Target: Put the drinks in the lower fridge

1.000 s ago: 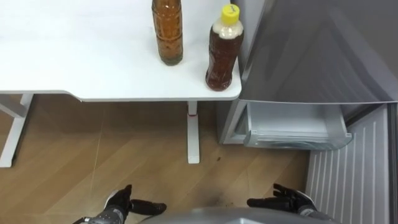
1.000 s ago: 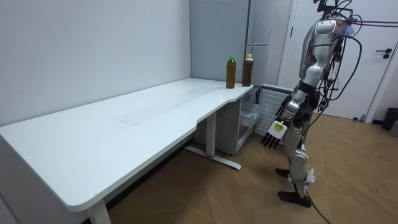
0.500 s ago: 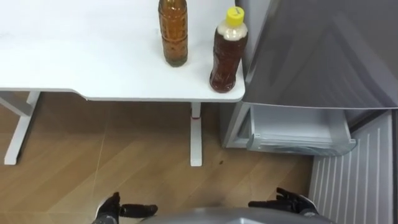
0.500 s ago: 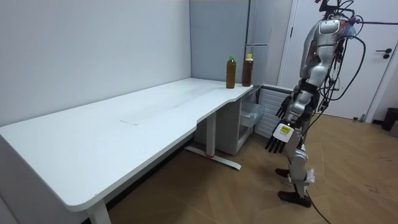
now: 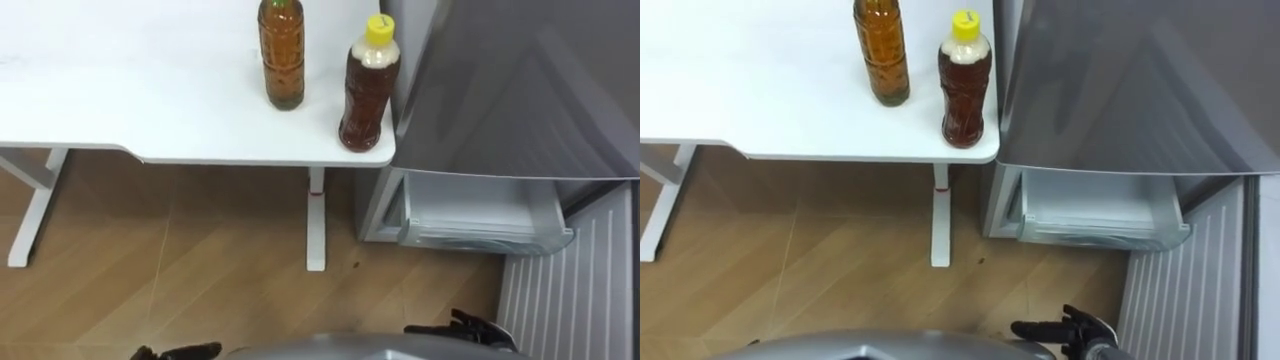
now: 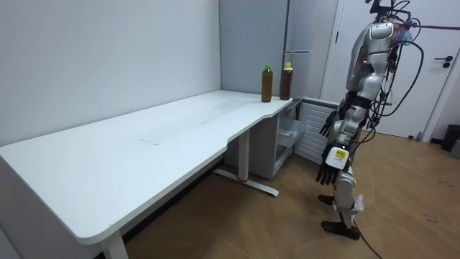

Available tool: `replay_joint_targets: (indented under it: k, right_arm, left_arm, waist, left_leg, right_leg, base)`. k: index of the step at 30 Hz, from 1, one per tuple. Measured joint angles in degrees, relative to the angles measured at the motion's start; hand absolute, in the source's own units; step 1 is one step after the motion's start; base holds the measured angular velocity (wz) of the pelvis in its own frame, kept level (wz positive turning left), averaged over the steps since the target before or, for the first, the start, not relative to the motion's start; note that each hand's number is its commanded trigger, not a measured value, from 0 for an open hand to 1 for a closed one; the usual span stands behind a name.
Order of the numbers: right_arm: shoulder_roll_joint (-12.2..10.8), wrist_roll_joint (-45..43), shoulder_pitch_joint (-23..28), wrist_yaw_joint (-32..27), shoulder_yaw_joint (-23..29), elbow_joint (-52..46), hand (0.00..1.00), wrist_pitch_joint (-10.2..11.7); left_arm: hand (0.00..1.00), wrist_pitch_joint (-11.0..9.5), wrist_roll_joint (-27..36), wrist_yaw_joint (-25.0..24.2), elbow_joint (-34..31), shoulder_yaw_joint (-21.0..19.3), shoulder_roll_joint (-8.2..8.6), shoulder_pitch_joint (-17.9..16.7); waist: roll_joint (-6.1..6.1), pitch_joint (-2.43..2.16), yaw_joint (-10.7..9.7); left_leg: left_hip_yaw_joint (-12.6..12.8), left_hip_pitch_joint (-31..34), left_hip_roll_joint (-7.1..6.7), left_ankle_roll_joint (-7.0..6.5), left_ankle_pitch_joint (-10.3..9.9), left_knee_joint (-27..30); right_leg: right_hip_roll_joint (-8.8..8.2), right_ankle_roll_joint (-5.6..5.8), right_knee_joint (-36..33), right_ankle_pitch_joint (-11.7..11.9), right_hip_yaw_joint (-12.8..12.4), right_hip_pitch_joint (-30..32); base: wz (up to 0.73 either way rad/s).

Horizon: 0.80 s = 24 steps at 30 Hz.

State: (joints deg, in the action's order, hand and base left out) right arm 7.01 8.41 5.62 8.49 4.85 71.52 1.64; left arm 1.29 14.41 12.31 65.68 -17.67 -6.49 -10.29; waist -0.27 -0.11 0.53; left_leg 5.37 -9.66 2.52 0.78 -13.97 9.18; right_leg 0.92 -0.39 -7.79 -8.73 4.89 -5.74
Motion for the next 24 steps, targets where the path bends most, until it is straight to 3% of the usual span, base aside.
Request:
replay_joint_targets:
  k: [5,7,11,16,20,24]
  right_arm:
    - [0.1,0.0,0.3,-1.5,-0.1,-0.2,0.00,0.0]
    - [0.4,0.0,0.2,-1.6,0.1,-0.2,0.00,-0.2]
    - [0.3,0.1,0.2,-1.6,0.7,-0.3,0.00,-0.3]
    - [0.4,-0.8,1.1,-2.7,1.1,-1.5,0.00,-0.4]
    - [0.4,-6.3,1.3,-4.2,2.9,-2.7,0.00,0.3]
    - [0.4,-8.7,2.3,-4.7,4.5,-4.1,0.00,0.5]
  left_arm:
    - [0.00,-0.8,12.6,5.9,-4.2,-4.5,0.09,0.3]
    - [0.00,-2.3,20.5,9.5,-8.2,-5.7,-0.18,0.4]
    - [0.00,-4.8,29.0,13.7,-13.2,-6.5,-0.82,0.4]
    - [0.00,-8.6,41.2,21.1,-20.6,-7.0,-0.99,0.5]
    - [0.00,-11.8,42.3,24.4,-22.9,-6.7,-1.00,1.2]
    - [0.00,-12.8,41.6,28.6,-35.4,-6.4,-1.02,1.0]
  waist:
    - [0.03,0.00,1.6]
    - [0.02,0.03,1.6]
    - [-0.08,0.00,1.5]
    - [0.00,-0.36,1.6]
    - [0.08,-0.32,1.1]
    - [-0.16,-0.17,1.1]
  left_leg:
    - [-0.1,0.1,0.07,-0.20,-0.1,-0.1]
    - [-0.3,0.4,0.06,-0.33,-0.2,-0.1]
    - [-0.4,0.4,0.06,-0.34,-0.2,-0.2]
    - [0.0,0.4,0.07,-0.34,-0.2,-0.4]
    - [0.3,-0.1,0.05,-0.34,-0.2,-0.3]
    - [0.1,0.4,-0.06,-0.35,-0.2,-0.4]
  right_leg:
    - [0.06,0.00,-0.7,0.0,0.1,0.6]
    - [0.00,-0.01,-0.9,0.0,0.4,0.9]
    - [0.00,-0.01,-0.9,0.0,0.5,1.0]
    - [0.02,-0.02,-1.3,0.0,0.2,1.6]
    - [-0.09,0.05,-1.9,-0.1,0.0,1.4]
    - [-0.22,0.06,-1.9,-0.1,0.1,1.8]
  base:
    - [0.01]
    - [0.04]
    - [0.00]
    - [-0.04]
    - [-0.07]
    - [0.01]
